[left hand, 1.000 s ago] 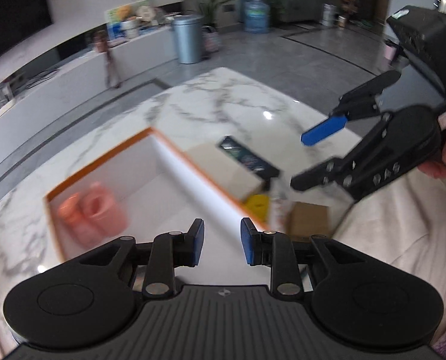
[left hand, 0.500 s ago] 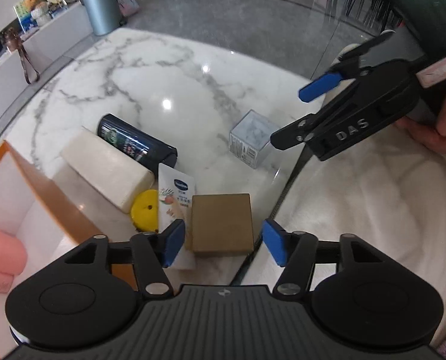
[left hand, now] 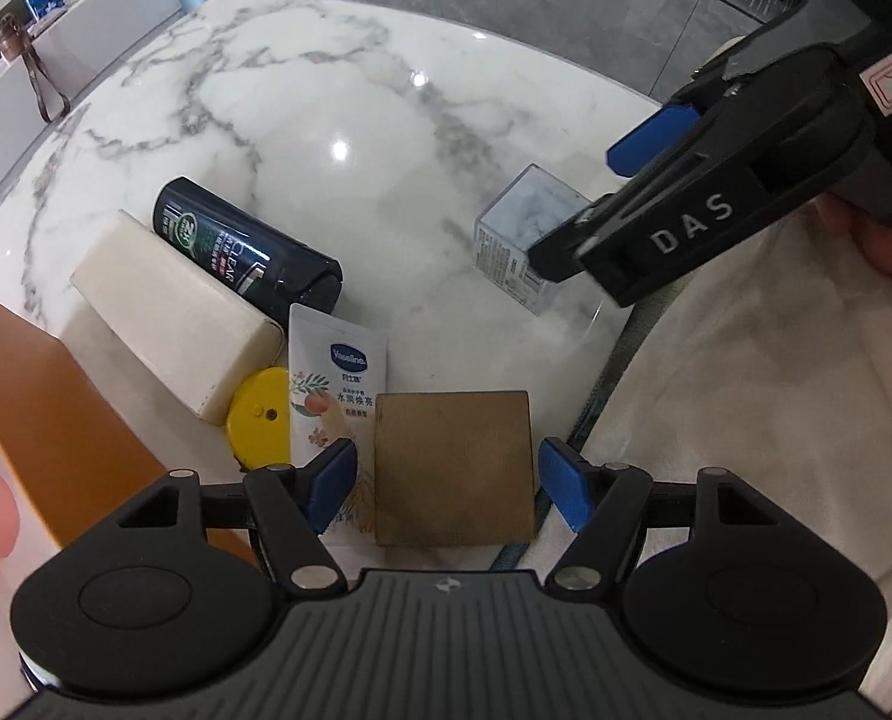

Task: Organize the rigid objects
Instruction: 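Grasp the brown square box with the left tool while the right tool grasps the clear cube box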

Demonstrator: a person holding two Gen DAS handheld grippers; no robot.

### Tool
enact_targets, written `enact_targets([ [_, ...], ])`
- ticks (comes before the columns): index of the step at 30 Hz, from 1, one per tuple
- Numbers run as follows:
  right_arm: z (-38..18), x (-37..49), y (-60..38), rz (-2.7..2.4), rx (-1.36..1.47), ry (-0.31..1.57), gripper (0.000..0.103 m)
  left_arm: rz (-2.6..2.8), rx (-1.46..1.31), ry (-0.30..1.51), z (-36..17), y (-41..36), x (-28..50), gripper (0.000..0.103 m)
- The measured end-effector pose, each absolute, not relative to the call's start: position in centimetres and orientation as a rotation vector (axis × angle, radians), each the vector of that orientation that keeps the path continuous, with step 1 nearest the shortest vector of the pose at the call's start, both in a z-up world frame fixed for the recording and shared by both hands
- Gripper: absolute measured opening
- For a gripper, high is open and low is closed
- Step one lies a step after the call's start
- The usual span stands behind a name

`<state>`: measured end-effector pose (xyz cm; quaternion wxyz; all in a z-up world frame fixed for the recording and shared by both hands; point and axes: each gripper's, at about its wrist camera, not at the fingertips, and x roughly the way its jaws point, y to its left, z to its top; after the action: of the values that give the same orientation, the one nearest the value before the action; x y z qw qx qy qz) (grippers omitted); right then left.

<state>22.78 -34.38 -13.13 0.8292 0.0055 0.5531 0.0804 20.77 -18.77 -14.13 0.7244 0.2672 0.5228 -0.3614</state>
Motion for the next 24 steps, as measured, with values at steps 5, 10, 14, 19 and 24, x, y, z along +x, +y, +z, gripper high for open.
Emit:
enact_targets([
  [5,-13.8,23.9,-33.9,0.169,-0.012,1.214,0.075,-0.780,0.597,1.198,-15.0,-19.3,21.3,0.076],
  [10,-14.2,24.0,-33.9,0.175,-0.024,1.231,0.072,-0.780,0.589,1.217,-15.5,-19.5,21.5,0.073],
  [14,-14.6,24.4,-33.7,0.177,-0.021,1.262,0.060,-0.777,0.590,1.229,-15.8,-19.8,21.5,0.072],
  [19,-14.7,24.3,-33.7,0.159,-0.034,1.269,0.052,-0.748,0.558,1.315,-16.1,-19.7,22.2,0.073],
  [24,-14.7,24.3,-33.6,0.158,-0.051,1.259,0.053,-0.728,0.535,1.354,-16.5,-19.5,22.4,0.075],
])
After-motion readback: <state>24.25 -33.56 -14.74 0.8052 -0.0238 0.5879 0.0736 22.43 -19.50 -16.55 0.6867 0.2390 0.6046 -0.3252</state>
